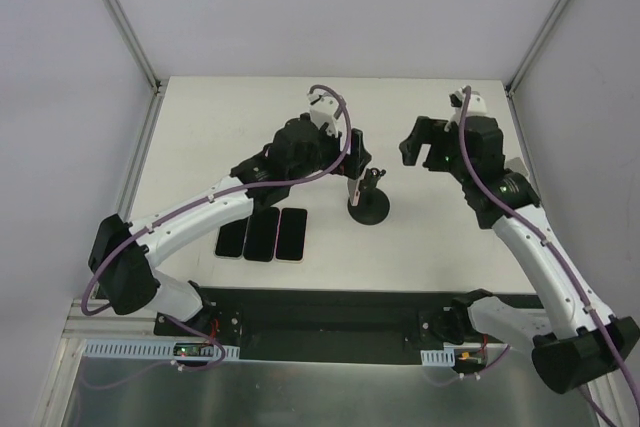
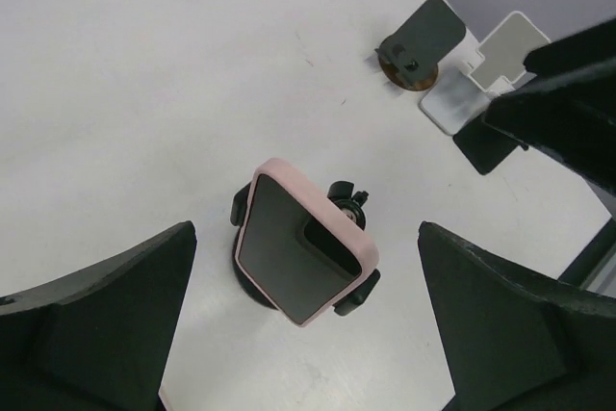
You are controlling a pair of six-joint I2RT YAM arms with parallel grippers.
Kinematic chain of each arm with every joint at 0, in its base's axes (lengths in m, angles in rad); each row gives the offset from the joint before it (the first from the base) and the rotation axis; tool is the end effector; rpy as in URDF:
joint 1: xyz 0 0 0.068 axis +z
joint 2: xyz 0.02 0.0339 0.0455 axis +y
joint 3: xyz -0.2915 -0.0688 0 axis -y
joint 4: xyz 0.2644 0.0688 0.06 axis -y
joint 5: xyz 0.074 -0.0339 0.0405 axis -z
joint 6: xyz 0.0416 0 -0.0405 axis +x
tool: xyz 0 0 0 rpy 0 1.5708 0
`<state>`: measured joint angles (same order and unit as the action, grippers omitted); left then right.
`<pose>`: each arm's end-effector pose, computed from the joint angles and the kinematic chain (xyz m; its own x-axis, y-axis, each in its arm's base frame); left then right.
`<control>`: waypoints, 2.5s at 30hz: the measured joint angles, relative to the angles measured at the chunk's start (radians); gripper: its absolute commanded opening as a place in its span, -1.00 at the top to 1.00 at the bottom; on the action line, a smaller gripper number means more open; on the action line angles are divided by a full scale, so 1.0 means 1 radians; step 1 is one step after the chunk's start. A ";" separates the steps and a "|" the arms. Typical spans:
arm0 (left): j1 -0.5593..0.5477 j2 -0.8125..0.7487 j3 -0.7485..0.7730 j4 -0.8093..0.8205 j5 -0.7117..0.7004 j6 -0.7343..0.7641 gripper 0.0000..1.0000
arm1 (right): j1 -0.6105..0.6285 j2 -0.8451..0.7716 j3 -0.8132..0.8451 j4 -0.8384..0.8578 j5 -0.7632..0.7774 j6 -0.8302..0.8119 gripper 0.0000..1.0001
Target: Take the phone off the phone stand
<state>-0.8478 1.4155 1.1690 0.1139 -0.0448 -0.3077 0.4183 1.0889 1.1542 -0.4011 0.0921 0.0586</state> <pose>0.2399 -0.2691 0.3799 -0.3013 -0.1158 -0.9465 0.6594 0.6917 -0.2946 0.2335 0.0996 0.4109 -0.3196 -0.0783 -0.9443 -0.3069 0.9514 0.0250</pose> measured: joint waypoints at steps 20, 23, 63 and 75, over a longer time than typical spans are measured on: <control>-0.096 0.287 0.373 -0.475 -0.246 -0.072 -0.56 | -0.122 -0.277 -0.591 0.289 -0.179 -0.080 -0.99; -0.096 0.294 0.385 -0.509 -0.253 -0.076 -0.40 | -0.122 -0.274 -0.627 0.339 -0.224 -0.100 -0.93; -0.074 0.301 0.430 -0.552 -0.158 -0.039 1.00 | 0.045 0.326 -0.756 1.284 -0.535 -0.123 0.98; -0.034 0.292 0.461 -0.647 -0.093 0.066 1.00 | 0.111 0.241 -0.756 1.149 -0.598 -0.289 0.98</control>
<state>-0.8814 1.7073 1.6302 -0.5327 -0.1379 -0.2413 0.5293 1.3296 0.3985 0.7475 -0.5056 -0.2302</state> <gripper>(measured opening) 0.124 0.177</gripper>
